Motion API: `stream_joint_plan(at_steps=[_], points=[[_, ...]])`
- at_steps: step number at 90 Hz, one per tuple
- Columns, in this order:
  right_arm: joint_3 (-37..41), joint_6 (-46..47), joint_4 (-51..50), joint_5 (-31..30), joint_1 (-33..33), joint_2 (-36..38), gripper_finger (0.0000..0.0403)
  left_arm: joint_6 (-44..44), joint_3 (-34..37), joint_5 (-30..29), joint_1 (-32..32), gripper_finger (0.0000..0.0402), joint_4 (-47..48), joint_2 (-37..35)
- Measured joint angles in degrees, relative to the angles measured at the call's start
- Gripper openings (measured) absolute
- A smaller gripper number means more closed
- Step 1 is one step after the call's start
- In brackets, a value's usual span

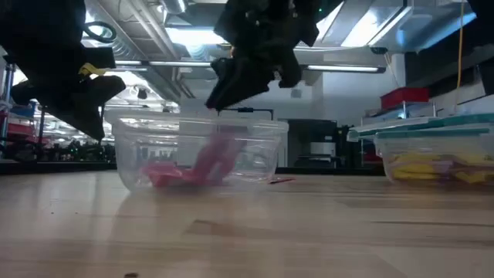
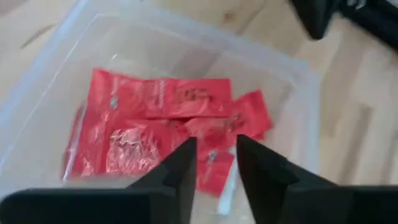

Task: Sort candy
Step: Put the pink candy strip into the left transparent bin

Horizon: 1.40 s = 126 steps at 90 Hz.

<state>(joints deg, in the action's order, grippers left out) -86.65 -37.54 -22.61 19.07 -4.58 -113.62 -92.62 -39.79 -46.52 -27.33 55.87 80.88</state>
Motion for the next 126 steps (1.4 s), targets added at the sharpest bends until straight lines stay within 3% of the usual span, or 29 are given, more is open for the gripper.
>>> stream_joint_plan(at_steps=[13, 25, 38, 68, 101, 126], points=[[0.04, 1.31, 0.46, -0.17, -0.31, -0.08, 0.016, -0.23, 0.0, 0.02, 0.0, 0.0, -0.41, -0.01], [0.02, 4.37, 1.92, 1.06, 0.1, -1.71, 0.0165, 0.09, 0.0, -0.01, 0.0, 0.0, -1.5, 0.0], [0.02, 7.73, 3.45, 2.33, 1.34, -4.22, 0.0133, 0.11, 0.0, -0.17, 0.0, 0.0, -1.44, -0.02], [0.02, 7.74, 3.21, -2.48, 6.81, -8.31, 0.0007, 0.04, 0.0, -0.17, 0.38, 0.0, -1.5, -0.01], [-0.07, 7.04, 1.55, -0.43, 7.11, -8.49, 0.0002, 1.66, 0.0, -0.17, 1.22, 0.0, -2.68, -0.01], [-7.97, 8.95, -3.56, -3.29, 4.75, -8.37, 0.0, 1.81, 0.0, -0.19, 1.2, 0.0, -2.8, -0.02]])
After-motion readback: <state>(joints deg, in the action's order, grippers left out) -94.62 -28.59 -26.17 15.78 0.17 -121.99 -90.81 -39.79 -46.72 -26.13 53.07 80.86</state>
